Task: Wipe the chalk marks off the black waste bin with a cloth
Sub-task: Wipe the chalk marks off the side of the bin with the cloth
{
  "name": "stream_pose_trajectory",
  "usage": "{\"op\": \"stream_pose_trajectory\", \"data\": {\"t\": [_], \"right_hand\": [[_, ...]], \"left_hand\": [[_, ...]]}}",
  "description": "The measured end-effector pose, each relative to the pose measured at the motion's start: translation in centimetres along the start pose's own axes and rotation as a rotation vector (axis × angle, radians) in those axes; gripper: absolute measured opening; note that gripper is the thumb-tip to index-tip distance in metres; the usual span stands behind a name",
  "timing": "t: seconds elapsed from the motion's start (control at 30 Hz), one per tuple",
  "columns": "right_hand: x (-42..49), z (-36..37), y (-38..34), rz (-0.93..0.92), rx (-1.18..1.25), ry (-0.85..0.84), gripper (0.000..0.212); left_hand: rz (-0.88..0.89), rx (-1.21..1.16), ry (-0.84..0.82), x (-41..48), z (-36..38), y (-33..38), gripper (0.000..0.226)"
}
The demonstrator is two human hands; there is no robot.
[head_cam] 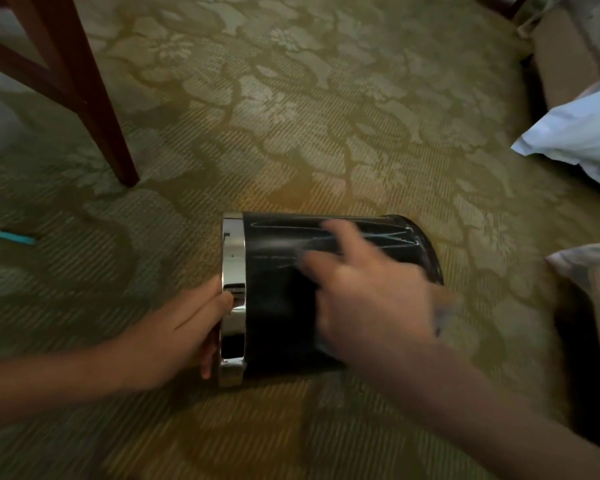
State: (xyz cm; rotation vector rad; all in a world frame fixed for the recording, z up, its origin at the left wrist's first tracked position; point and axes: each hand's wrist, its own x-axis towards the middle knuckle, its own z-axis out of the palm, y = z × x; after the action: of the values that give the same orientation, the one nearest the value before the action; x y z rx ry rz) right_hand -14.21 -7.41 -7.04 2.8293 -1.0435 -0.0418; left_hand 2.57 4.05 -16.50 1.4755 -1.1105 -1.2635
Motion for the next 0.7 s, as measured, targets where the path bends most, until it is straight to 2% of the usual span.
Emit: {"op": "stream_pose_trajectory", "data": {"t": [0.07,0.13,0.23,0.33,0.4,0.5,0.57,0.7], "right_hand": [[0.7,0.0,-2.9,-0.126,0.043,0.004,0.038],[0.9,-0.4,-2.8,-0.153,0.031,-0.046,0.038],[0.5,-0.8,1.6,-0.012,-0.008,-0.145,0.041],[-0.1,-1.2,4.0,0.117,-0.111,-0.148,0.03],[0.2,-1.1,2.5,0.069,-0.128,-0.122,0.029],[1.9,-0.7,-2.3,-0.1,-0.011,-0.096,0.029],[2.9,-0.8,-4.2,-0.174,0.038,-0.098,0.024],[2.5,-1.3,-1.7,-0.114,0.004,-0.149,0.029]], "left_hand": [[-0.001,-0.024,0.015,-0.2,0.1,0.0,0.036],[0.007,0.029,0.032,-0.3,0.0,-0.2,0.034],[0.001,0.121,0.018,-0.4,-0.1,-0.7,0.043],[-0.001,0.158,0.024,-0.3,-0.1,-1.1,0.05],[0.005,0.17,0.026,-0.2,-0.1,-1.0,0.05],[0.034,0.163,0.029,-0.3,0.0,-0.7,0.045],[0.033,0.163,0.04,-0.4,0.1,-0.4,0.05],[0.047,0.181,0.02,-0.7,-0.2,-0.3,0.05]]}}
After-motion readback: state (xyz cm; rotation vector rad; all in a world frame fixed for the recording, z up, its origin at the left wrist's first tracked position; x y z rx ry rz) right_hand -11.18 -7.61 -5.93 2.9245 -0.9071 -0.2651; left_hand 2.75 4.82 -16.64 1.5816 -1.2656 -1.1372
